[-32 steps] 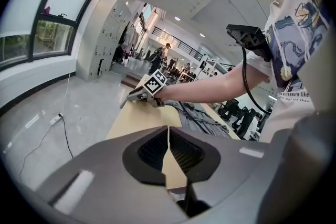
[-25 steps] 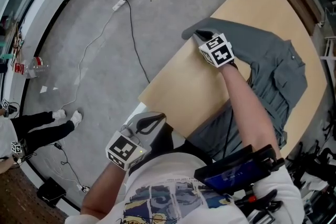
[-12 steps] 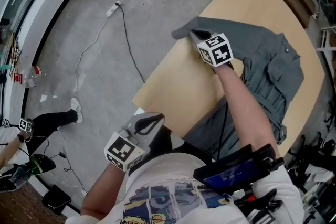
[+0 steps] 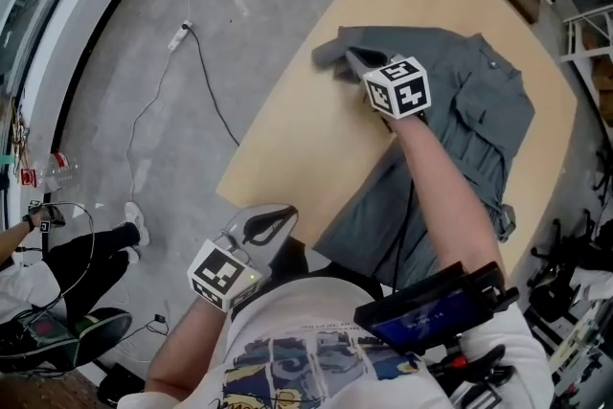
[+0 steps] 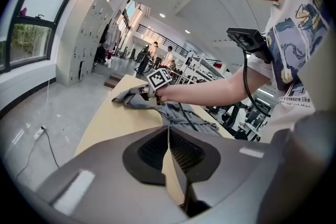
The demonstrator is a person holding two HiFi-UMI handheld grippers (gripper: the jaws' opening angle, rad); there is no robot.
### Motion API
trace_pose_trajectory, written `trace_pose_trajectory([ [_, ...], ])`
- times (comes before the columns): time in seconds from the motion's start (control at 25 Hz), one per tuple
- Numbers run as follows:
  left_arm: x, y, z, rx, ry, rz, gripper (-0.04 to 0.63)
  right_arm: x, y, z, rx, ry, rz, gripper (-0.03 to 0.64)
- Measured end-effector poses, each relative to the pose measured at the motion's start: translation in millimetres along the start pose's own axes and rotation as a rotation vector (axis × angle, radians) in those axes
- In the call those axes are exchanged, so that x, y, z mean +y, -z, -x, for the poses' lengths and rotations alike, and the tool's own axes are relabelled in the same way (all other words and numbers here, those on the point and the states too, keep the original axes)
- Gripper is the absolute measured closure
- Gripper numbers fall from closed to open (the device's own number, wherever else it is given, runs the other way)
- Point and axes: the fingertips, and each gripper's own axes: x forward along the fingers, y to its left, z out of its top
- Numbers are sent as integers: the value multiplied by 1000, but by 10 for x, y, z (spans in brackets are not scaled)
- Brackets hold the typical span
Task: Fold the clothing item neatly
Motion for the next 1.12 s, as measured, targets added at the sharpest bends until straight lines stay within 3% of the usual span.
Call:
trace_pose_trajectory([
  [0.72, -913, -153, -696, 64, 186, -106, 578, -1111, 390, 1699, -119, 205, -154, 600],
  [1.12, -1457, -151, -1055, 116, 259, -168, 578, -1689, 840, 2722, -158, 328, -226, 600],
])
